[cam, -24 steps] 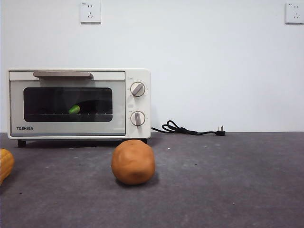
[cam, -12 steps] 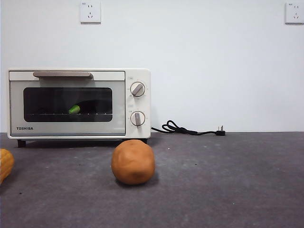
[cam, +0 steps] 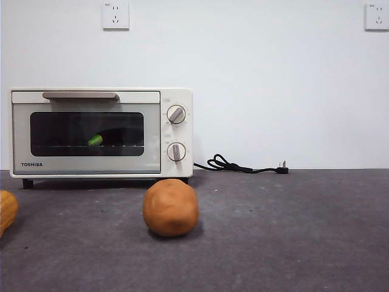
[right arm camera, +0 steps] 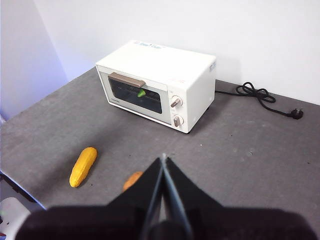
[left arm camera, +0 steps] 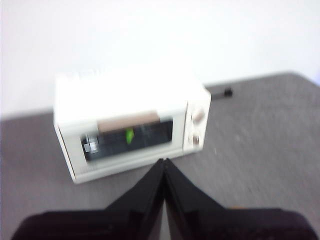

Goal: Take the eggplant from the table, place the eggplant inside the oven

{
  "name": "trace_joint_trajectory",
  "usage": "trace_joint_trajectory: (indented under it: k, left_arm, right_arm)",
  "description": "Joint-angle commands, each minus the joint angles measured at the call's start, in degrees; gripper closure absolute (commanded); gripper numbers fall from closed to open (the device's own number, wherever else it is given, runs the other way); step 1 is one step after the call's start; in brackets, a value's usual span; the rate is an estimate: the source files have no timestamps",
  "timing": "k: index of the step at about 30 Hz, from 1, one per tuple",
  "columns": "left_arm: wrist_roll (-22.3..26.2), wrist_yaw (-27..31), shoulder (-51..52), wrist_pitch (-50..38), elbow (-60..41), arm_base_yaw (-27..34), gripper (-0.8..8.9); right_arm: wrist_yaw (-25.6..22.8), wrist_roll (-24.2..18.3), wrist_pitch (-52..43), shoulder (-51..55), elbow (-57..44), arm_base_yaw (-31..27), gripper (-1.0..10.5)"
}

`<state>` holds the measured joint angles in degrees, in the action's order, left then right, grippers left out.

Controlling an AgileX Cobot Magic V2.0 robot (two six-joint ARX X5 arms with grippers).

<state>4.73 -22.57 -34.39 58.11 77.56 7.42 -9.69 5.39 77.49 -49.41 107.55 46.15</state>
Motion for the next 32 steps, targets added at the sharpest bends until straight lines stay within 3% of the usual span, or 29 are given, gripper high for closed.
trace_joint_trajectory:
  k: [1,15,24,32]
  left_arm:
    - [1.84,0.11,2.14,-2.58,-0.22,0.26,8.18]
    - [7.87,0.0,9.31,-9.86,-3.74,0.26,8.18]
    - [7.45,-2.97,21.9,-33.97,-32.46,0.22,8.18]
    - [7.41,-2.91,30.67,-39.82,-55.93,0.11,8.18]
  right_arm:
    - [-0.39,0.52,1.33,0.07,-0.37,0.07,9.5]
    - [-0.39,0.52,1.33,0.07,-0.37,0.07,9.5]
    - [-0.39,0.52,1.31,0.07,-0.37,0.07,9.5]
    - [-0.39,0.52,1.31,0.07,-0.37,0.07,9.5]
